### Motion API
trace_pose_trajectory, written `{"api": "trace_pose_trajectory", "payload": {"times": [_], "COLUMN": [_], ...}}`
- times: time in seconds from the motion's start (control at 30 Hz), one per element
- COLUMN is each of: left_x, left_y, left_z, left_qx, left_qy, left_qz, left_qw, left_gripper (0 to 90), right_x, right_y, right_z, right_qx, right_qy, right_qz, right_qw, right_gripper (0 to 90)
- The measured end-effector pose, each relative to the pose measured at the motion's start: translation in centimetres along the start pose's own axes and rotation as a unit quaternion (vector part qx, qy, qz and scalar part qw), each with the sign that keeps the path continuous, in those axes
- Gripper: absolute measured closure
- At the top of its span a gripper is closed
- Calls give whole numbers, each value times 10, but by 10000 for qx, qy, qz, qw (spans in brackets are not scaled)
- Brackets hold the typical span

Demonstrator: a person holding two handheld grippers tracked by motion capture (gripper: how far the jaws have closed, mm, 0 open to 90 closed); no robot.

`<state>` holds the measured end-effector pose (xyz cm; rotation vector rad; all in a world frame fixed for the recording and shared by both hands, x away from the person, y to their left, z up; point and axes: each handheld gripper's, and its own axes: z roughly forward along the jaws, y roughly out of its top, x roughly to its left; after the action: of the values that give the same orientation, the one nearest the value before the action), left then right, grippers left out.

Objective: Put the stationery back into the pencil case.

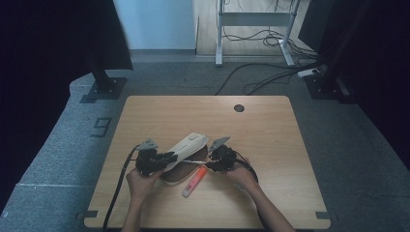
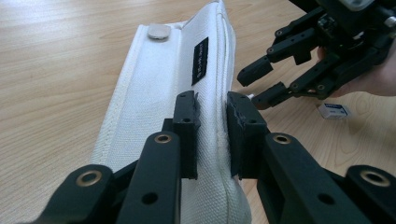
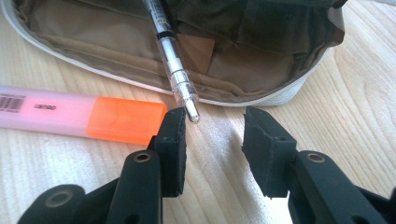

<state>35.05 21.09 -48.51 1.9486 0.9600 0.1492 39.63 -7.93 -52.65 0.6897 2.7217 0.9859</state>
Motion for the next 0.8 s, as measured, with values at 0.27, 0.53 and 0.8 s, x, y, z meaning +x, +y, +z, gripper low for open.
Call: {"api": "trace_pose_trajectory", "payload": {"times": [0.27,0.53,0.8], "left_x": [0,-1,-1], "left_y": [0,0,0], "left_z": [0,1,1], "left_qx": [6,14,11], "left_qy": [-7,-20,-24], "left_qz": [-2,-4,-7], "left_qw": [10000,10000,10000], "left_gripper": [746,745,744], "right_x": [-4,-9,-14], "right_y": [8,18,28], "right_z": [6,12,15], "right_qx": [45,11,-29], "right_qy": [-166,-256,-363], "right_qz": [-57,-36,-13], "right_qw": [9998,9997,9993], "right_gripper": [599,602,596]}}
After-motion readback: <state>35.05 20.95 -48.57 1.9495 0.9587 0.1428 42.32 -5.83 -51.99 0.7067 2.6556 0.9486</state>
